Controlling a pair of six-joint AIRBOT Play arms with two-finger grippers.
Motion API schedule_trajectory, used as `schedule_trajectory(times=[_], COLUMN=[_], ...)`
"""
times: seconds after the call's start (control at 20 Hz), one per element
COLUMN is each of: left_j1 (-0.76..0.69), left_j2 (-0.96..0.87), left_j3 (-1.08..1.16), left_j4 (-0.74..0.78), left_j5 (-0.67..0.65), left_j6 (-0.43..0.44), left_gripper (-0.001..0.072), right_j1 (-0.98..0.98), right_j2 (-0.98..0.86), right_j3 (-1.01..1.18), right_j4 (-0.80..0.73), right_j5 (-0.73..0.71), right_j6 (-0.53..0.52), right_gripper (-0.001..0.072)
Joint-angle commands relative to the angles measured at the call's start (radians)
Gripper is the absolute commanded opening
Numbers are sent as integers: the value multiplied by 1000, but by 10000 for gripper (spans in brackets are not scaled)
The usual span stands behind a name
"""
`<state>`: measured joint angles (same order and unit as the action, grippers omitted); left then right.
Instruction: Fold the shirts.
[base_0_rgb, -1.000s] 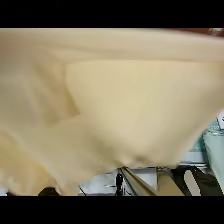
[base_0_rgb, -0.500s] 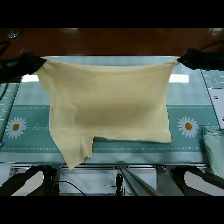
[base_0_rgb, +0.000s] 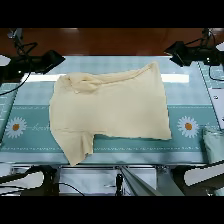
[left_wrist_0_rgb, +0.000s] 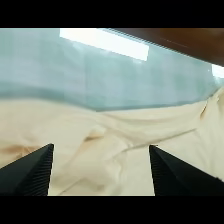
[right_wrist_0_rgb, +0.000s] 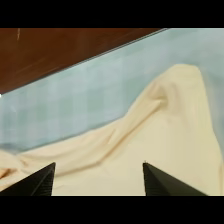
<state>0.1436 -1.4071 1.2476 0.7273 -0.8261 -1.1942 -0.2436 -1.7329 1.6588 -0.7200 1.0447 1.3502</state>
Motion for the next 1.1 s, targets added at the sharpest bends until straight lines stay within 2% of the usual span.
schedule_trajectory(times=[0.0,0.05,0.1,0.15,0.2,0.3,0.4,0.5,0.6,0.8,1.05], left_j1=[127,175,215,250,283,336,391,464,516,524,496], left_j2=[-17,-19,-19,-12,10,99,197,269,311,307,307], left_j3=[51,51,43,23,-25,-185,-362,-494,-592,-734,-828], left_j4=[163,264,346,402,423,414,414,377,289,275,116], left_j5=[-323,-435,-532,-614,-657,-626,-562,-510,-493,-467,-347], left_j6=[-98,-170,-203,-207,-207,-207,-206,-206,-156,-118,-47], left_gripper=[706,706,706,706,706,706,706,706,706,706,706], right_j1=[-117,-146,-167,-191,-215,-240,-240,-240,-240,-240,-240], right_j2=[-8,16,52,108,169,326,505,658,771,863,864], right_j3=[64,48,13,-53,-138,-373,-634,-835,-975,-1098,-1100], right_j4=[-140,-254,-358,-422,-425,-357,-214,-92,-61,-13,17], right_j5=[365,452,483,467,416,268,158,108,92,108,106], right_j6=[0,-3,2,18,34,44,-51,-126,-129,-142,-145], right_gripper=[632,631,631,631,631,631,631,631,631,631,631])
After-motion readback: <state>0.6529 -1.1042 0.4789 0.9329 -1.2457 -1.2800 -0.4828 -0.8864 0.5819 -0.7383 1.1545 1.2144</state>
